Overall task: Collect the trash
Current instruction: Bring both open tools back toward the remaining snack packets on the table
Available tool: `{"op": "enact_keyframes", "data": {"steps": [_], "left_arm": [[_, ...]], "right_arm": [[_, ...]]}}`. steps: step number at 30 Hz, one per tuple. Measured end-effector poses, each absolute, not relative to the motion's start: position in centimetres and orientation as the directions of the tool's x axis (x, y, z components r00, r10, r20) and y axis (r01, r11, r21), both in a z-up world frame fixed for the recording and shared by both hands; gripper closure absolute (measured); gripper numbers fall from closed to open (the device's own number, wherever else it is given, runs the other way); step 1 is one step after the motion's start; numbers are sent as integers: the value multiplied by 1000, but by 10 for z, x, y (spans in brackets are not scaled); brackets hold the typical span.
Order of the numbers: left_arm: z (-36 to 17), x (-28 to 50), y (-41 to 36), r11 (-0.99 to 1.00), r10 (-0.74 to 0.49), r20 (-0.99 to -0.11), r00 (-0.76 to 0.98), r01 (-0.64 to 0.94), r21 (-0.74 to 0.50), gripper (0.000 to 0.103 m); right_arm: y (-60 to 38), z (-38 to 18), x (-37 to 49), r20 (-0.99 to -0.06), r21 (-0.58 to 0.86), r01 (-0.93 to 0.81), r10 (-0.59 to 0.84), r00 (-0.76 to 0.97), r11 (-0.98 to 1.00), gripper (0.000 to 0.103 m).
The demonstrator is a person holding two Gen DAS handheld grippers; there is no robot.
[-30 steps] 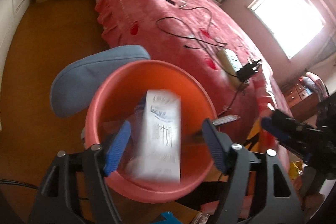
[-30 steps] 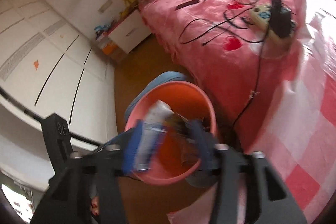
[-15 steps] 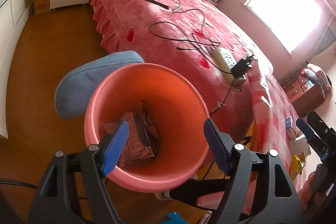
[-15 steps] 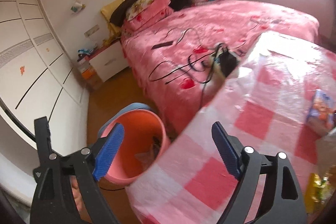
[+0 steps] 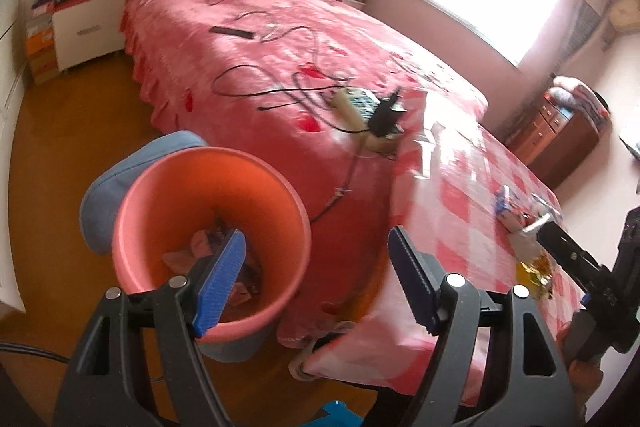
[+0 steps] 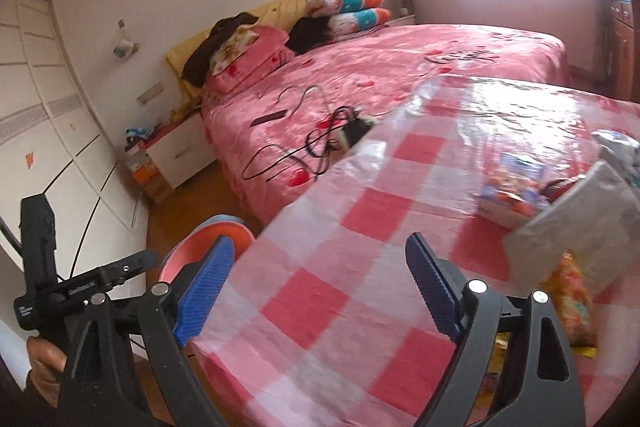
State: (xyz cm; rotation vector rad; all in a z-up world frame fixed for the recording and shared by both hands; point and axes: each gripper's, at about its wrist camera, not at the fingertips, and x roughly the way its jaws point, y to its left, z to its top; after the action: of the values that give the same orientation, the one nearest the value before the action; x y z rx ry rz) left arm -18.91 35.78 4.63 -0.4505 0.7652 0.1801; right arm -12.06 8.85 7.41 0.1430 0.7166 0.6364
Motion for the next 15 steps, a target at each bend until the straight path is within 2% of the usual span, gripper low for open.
{"op": "enact_keyframes", "data": {"steps": [15], "left_arm": [[84, -174, 250, 954, -103, -685, 721, -122, -272, 28]], "right_arm": [[-13, 91, -114, -498, 395, -374, 538, 680, 839, 14]]}}
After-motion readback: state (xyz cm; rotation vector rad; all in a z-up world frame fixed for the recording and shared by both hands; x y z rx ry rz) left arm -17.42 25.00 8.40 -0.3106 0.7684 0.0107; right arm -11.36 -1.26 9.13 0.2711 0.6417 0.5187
